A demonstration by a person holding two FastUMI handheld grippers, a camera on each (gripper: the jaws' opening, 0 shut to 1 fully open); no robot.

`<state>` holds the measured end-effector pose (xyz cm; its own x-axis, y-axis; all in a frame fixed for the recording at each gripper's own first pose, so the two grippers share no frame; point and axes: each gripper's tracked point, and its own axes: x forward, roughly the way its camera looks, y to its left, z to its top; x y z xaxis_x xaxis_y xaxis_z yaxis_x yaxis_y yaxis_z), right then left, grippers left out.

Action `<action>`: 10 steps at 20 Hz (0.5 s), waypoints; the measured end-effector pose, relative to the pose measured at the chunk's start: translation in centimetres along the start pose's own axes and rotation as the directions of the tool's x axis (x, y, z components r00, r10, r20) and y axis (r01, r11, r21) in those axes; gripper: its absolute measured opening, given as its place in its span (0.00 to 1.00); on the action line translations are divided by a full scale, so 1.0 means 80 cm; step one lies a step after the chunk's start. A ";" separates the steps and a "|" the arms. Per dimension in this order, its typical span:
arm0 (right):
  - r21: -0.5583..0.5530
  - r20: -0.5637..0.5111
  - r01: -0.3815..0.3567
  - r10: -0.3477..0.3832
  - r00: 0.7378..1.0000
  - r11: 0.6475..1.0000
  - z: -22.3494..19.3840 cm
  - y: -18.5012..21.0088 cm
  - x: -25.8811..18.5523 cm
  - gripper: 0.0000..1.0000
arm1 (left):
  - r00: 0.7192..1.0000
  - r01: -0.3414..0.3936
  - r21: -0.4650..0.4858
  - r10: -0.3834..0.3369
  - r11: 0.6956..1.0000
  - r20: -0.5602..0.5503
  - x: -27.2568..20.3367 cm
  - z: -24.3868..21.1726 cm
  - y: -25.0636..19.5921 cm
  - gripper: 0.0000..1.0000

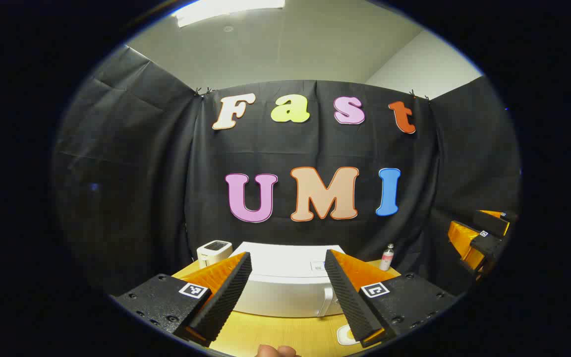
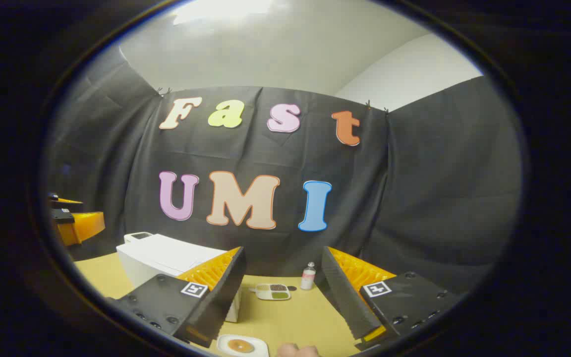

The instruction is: Open the microwave oven with the left hand, put the food in, and close the microwave oven.

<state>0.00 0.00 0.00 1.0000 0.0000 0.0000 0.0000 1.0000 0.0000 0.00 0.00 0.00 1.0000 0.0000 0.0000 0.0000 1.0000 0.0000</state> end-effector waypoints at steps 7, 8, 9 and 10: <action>0.006 -0.007 -0.021 0.021 1.000 1.000 -0.007 0.001 0.015 0.96 | 1.000 -0.017 0.021 0.018 1.000 -0.009 0.007 -0.003 -0.006 0.96; 0.005 -0.008 -0.027 0.027 1.000 1.000 -0.008 0.002 0.017 0.97 | 1.000 -0.021 0.026 0.022 0.999 -0.010 0.006 -0.004 -0.006 0.96; 0.003 -0.010 -0.031 0.031 0.999 1.000 -0.010 0.003 0.018 0.97 | 1.000 -0.025 0.028 0.026 0.999 -0.011 0.007 -0.004 -0.005 0.96; 0.003 -0.010 -0.034 0.034 0.999 0.999 -0.010 0.003 0.018 0.97 | 1.000 -0.028 0.028 0.028 0.999 -0.010 0.007 -0.003 -0.005 0.96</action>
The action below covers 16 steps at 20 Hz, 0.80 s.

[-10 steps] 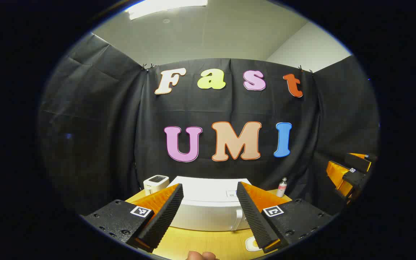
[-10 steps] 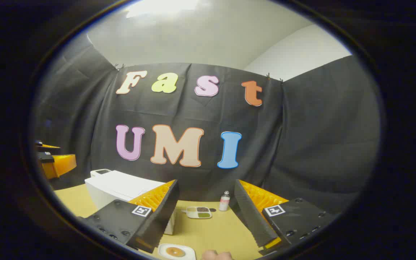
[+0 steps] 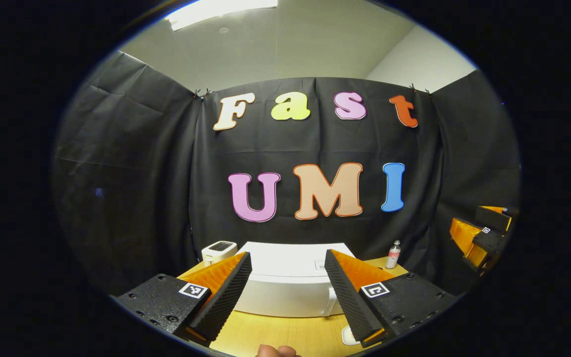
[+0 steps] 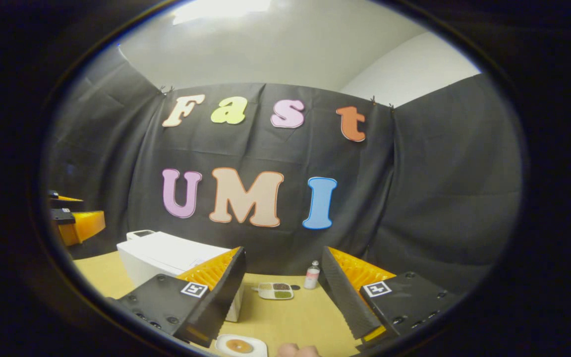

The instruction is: Open the microwave oven with the left hand, put the food in, and close the microwave oven.

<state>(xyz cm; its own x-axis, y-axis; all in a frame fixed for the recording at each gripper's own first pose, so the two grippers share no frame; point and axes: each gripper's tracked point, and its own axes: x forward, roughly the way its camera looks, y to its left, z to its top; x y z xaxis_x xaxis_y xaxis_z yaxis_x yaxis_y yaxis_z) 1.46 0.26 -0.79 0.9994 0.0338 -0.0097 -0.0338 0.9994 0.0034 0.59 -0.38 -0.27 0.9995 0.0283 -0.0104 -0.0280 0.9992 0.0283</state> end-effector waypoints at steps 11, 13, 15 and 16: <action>0.015 0.003 0.001 -0.001 1.000 1.000 -0.002 0.002 0.008 0.96 | 1.000 0.005 0.022 -0.005 1.000 0.018 0.006 0.006 -0.006 0.96; 0.014 0.005 0.001 -0.001 1.000 1.000 -0.001 0.004 0.010 0.97 | 1.000 0.006 0.026 -0.006 1.000 0.023 0.007 0.007 -0.005 0.96; 0.006 0.007 0.001 -0.001 1.000 1.000 -0.002 0.006 0.012 0.96 | 1.000 0.008 0.027 -0.009 1.000 0.025 0.008 0.006 -0.005 0.96; 0.003 0.007 0.000 0.000 1.000 1.000 -0.002 0.008 0.013 0.97 | 1.000 0.008 0.029 -0.009 1.000 0.026 0.009 0.007 -0.006 0.96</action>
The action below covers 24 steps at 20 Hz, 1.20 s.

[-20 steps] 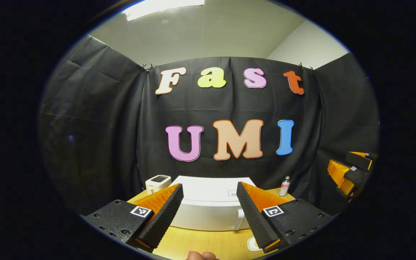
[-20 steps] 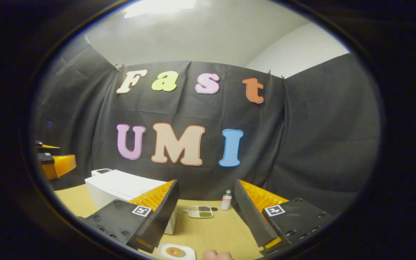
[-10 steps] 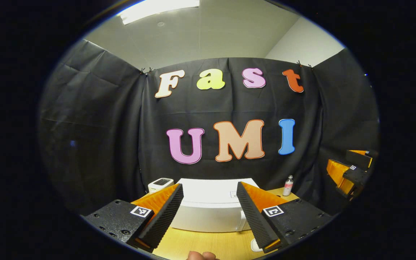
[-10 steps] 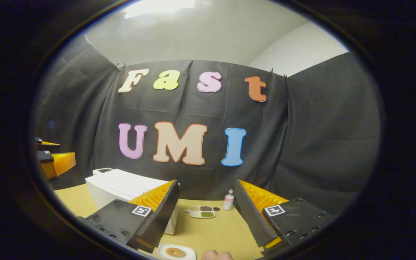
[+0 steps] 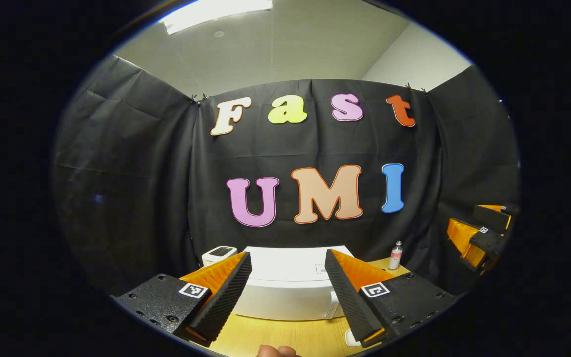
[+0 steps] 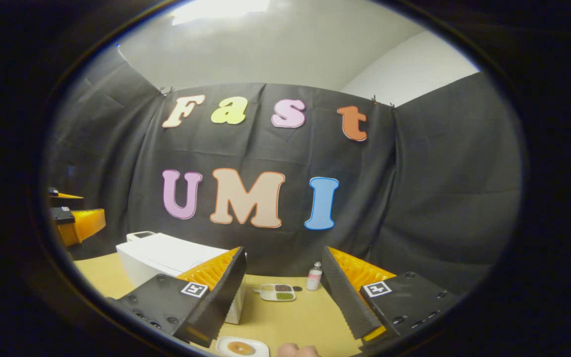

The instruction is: Open the microwave oven with the left hand, put the food in, and close the microwave oven.

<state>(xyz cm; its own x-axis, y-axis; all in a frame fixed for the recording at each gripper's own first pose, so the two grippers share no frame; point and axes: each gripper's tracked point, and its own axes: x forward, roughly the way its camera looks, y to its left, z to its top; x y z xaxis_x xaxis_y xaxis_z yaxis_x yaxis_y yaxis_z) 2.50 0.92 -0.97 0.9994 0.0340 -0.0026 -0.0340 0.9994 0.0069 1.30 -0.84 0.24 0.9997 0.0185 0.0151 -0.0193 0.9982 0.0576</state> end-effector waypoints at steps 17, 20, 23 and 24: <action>-0.005 -0.016 0.054 -0.054 0.998 0.999 -0.012 -0.030 0.005 0.96 | 0.979 0.192 0.114 -0.183 0.975 -0.086 0.065 -0.135 -0.090 0.95; -0.016 -0.020 0.076 -0.077 0.997 0.997 -0.013 -0.045 0.001 0.96 | 0.959 0.239 0.105 -0.218 0.965 -0.182 0.082 -0.204 -0.117 0.95; -0.034 -0.030 0.104 -0.105 0.994 0.994 -0.018 -0.061 -0.005 0.96 | 0.933 0.259 0.106 -0.220 0.960 -0.284 0.106 -0.272 -0.133 0.95; -0.038 -0.035 0.116 -0.118 0.992 0.992 -0.020 -0.068 -0.007 0.96 | 0.921 0.265 0.114 -0.216 0.958 -0.324 0.113 -0.295 -0.137 0.95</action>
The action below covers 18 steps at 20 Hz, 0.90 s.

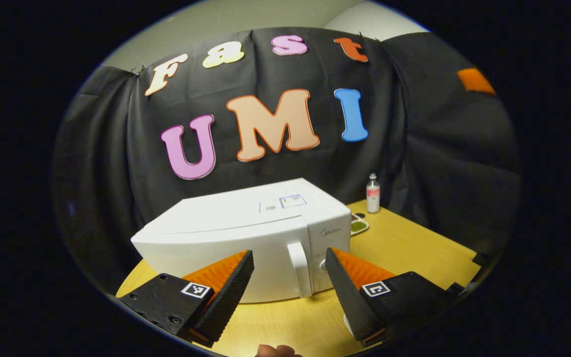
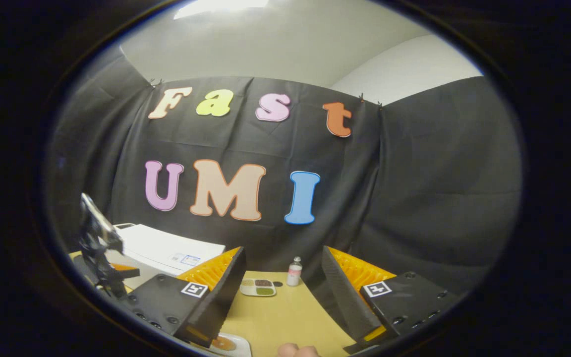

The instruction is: Open the microwave oven with the left hand, put the food in, and close the microwave oven.

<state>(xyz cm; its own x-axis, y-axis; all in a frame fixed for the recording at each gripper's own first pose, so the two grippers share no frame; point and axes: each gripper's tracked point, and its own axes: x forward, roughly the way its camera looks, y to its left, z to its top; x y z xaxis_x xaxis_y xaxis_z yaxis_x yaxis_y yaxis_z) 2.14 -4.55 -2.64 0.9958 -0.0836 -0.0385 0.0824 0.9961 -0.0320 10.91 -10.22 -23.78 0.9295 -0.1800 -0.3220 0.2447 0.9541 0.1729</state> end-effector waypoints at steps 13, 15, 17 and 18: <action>0.007 -0.022 0.107 -0.107 0.994 0.994 -0.015 -0.054 -0.014 0.97 | 0.976 -0.005 -0.026 -0.001 1.000 -0.216 0.079 -0.076 -0.016 0.47; 0.016 -0.026 0.103 -0.103 0.994 0.995 -0.015 -0.053 -0.012 0.97 | 0.978 -0.006 -0.043 -0.003 0.999 -0.211 0.080 -0.076 -0.019 0.34; 0.021 -0.025 0.095 -0.094 0.995 0.995 -0.015 -0.049 -0.010 0.97 | 0.973 -0.009 -0.041 0.000 0.999 -0.231 0.082 -0.084 -0.020 0.27; 0.021 -0.024 0.090 -0.089 0.996 0.996 -0.015 -0.047 -0.009 0.97 | 0.972 -0.016 -0.053 0.003 0.998 -0.237 0.081 -0.086 -0.020 0.26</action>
<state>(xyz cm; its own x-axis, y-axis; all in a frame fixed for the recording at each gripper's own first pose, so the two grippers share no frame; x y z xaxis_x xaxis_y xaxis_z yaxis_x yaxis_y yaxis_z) 1.04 -8.29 -3.67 0.9831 -0.1730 -0.0595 0.1724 0.9849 -0.0146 14.63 -11.23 -32.54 0.8383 -0.1153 -0.5329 0.2148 0.9682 0.1286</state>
